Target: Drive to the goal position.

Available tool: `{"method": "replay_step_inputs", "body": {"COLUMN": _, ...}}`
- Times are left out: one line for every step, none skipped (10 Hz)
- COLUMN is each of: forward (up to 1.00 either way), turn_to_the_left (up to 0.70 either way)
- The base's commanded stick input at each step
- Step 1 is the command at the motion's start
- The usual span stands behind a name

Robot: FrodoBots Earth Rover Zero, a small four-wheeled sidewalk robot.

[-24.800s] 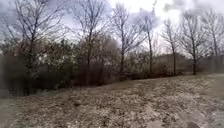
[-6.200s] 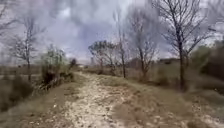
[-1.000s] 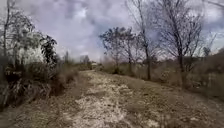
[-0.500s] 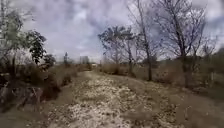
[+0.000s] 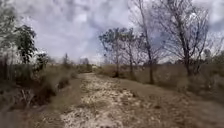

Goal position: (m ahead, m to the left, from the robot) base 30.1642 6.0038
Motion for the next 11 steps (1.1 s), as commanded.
{"method": "replay_step_inputs", "body": {"forward": 0.50, "turn_to_the_left": 0.00}}
{"method": "replay_step_inputs", "body": {"forward": 0.50, "turn_to_the_left": 0.00}}
{"method": "replay_step_inputs", "body": {"forward": 0.50, "turn_to_the_left": 0.00}}
{"method": "replay_step_inputs", "body": {"forward": 0.50, "turn_to_the_left": 0.00}}
{"method": "replay_step_inputs", "body": {"forward": 0.50, "turn_to_the_left": 0.00}}
{"method": "replay_step_inputs", "body": {"forward": 0.50, "turn_to_the_left": 0.00}}
{"method": "replay_step_inputs", "body": {"forward": 0.50, "turn_to_the_left": 0.00}}
{"method": "replay_step_inputs", "body": {"forward": 0.50, "turn_to_the_left": 0.00}}
{"method": "replay_step_inputs", "body": {"forward": 0.50, "turn_to_the_left": 0.00}}
{"method": "replay_step_inputs", "body": {"forward": 0.50, "turn_to_the_left": 0.00}}
{"method": "replay_step_inputs", "body": {"forward": 0.50, "turn_to_the_left": 0.00}}
